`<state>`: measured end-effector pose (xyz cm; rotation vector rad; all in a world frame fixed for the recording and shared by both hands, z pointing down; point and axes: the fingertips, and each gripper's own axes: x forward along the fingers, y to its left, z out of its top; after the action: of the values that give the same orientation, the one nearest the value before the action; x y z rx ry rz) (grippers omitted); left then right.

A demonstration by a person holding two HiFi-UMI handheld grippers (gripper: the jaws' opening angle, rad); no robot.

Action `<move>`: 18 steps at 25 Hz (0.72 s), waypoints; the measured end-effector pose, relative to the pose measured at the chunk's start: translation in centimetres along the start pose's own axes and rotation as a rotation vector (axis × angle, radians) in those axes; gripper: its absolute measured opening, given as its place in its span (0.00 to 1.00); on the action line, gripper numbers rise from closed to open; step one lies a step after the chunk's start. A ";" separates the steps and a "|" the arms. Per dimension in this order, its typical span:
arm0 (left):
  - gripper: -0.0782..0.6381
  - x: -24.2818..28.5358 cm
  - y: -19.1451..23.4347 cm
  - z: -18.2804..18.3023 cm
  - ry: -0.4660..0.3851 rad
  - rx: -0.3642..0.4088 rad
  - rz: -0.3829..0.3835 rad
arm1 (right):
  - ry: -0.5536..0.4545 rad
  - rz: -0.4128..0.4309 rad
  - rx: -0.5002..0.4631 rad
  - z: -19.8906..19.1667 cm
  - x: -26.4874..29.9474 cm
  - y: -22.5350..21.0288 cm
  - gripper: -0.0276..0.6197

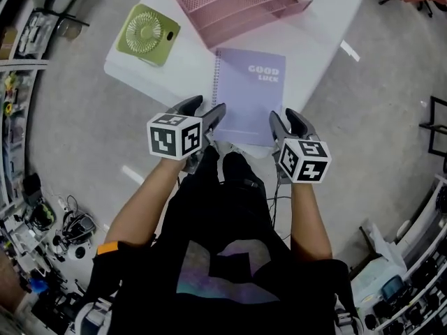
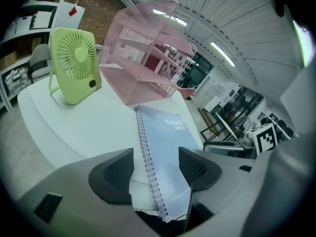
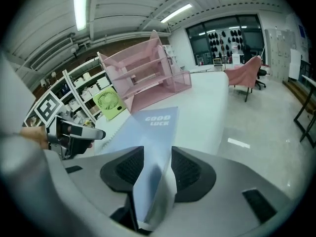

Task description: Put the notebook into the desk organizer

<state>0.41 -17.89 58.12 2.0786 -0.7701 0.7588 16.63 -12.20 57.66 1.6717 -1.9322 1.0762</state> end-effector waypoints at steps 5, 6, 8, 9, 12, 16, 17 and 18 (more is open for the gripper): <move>0.49 1.5 0.9 -0.2 0.042 -0.013 -0.007 | 0.060 -0.004 0.038 -1.0 1.8 -0.3 0.33; 0.49 1.7 0.8 -0.4 0.050 -0.014 -0.011 | 0.068 -0.009 0.042 -1.1 1.9 -0.4 0.33; 0.49 1.9 0.7 -0.6 0.060 -0.011 -0.012 | 0.074 -0.021 0.045 -1.1 2.0 -0.5 0.30; 0.49 1.9 0.6 -0.7 0.060 -0.008 -0.008 | 0.074 -0.026 0.047 -1.0 2.0 -0.6 0.28; 0.49 2.1 0.6 -0.7 0.057 -0.011 0.000 | 0.076 -0.025 0.060 -1.1 2.1 -0.9 0.27; 0.49 2.2 0.5 -0.8 0.055 -0.035 -0.010 | 0.075 -0.026 0.073 -1.2 2.1 -1.1 0.26; 0.49 2.2 0.4 -0.7 0.053 -0.037 -0.013 | 0.075 -0.025 0.077 -1.1 2.1 -1.1 0.26; 0.49 2.2 0.3 -0.8 0.050 -0.039 -0.015 | 0.075 -0.022 0.082 -1.1 2.1 -1.2 0.25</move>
<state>1.38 -18.00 60.20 2.0205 -0.7356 0.7788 17.05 -12.81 60.16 1.6658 -1.8418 1.2075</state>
